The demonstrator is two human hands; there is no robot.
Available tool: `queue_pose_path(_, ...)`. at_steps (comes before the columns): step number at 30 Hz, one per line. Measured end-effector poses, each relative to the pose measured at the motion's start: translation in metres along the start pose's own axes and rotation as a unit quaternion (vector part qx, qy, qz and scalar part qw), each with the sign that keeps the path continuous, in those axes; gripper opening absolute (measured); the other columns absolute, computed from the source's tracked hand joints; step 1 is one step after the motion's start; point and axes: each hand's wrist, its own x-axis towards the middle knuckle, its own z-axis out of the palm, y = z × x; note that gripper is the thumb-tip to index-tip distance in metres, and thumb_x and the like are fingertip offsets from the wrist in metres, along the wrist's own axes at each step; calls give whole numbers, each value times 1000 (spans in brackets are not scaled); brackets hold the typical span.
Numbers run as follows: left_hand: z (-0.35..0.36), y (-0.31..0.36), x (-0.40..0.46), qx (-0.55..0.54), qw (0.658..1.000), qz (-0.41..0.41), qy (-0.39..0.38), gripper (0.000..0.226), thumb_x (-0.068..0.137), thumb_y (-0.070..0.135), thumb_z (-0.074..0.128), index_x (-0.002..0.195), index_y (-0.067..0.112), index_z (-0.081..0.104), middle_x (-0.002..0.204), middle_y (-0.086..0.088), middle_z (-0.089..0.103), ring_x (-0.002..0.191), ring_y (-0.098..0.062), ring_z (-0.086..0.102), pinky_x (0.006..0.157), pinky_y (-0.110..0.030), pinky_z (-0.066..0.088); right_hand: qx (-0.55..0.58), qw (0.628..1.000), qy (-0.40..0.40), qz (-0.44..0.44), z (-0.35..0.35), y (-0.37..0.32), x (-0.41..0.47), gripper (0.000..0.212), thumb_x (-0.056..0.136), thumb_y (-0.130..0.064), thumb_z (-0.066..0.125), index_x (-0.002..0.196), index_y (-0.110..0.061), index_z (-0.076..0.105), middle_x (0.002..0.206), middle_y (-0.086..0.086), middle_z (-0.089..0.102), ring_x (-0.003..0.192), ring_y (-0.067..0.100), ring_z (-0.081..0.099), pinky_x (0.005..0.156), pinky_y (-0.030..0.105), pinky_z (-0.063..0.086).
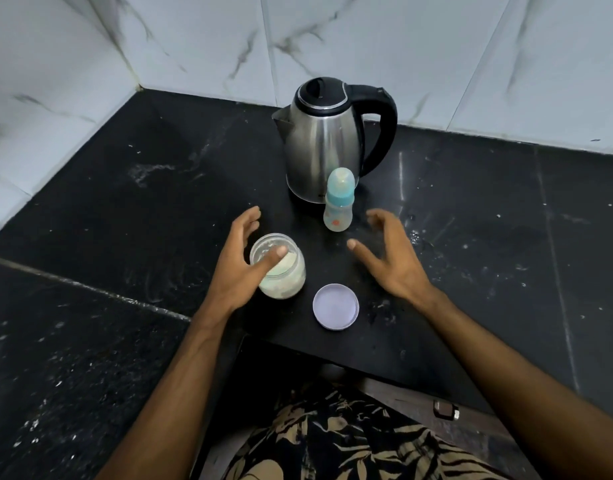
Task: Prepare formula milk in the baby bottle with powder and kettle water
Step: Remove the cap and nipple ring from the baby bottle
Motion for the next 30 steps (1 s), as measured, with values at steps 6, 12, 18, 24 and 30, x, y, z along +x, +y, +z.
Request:
queue_pose_path(6,14,37,33,23,998,57,24,70,82,42,74,142,26,42,145,12,47,135,-1,42,109,-17,33,-40,999,5,-37,-1,-13,74,79,85,-39,74,146,-12,32,135,9,44,115,14,46,98,23,39)
queue_pose_path(12,35,46,44,36,996,76,17,64,86,32,74,141,23,43,144,9,49,133,-1,44,103,-7,33,-88,993,-53,-59,7,-14,102,60,81,-33,76,129,-19,44,124,5,54,107,19,54,93,41,49)
queue_pose_path(18,60,49,51,62,994,95,-7,65,86,23,73,143,21,40,145,6,48,134,-4,43,108,-13,32,-63,995,-39,-64,-13,-11,96,59,77,-41,76,124,-23,46,119,-1,58,103,16,58,88,41,52)
queue_pose_path(24,112,39,54,71,990,96,-71,83,80,13,78,149,12,31,148,-3,43,136,-9,40,107,-7,28,-70,995,-40,-60,-46,-2,68,56,78,-32,80,123,-18,50,116,-3,60,103,16,59,88,42,53)
queue_pose_path(30,153,10,49,5,995,17,-95,84,75,22,85,144,19,38,137,8,54,124,2,52,102,-22,47,-70,995,-56,-46,-55,2,42,57,78,-31,80,125,-20,49,117,-5,59,102,13,58,90,38,52)
